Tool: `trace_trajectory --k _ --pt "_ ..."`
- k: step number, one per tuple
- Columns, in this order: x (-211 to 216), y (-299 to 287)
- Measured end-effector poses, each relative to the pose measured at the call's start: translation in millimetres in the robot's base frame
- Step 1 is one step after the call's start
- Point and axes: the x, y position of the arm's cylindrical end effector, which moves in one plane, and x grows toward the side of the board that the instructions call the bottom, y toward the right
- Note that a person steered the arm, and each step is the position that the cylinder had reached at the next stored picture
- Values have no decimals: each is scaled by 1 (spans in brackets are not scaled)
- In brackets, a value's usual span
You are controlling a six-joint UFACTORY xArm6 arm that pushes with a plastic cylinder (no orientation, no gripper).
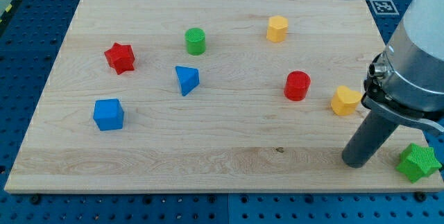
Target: Move the green circle right to the blue triangle
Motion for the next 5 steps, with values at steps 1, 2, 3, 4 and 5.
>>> trace_trajectory --k 1,2,3,4,5 --pt "-11 -10" --pt "-26 -20" --pt "-27 -20" --pt "-28 -20" --pt "-40 -32"
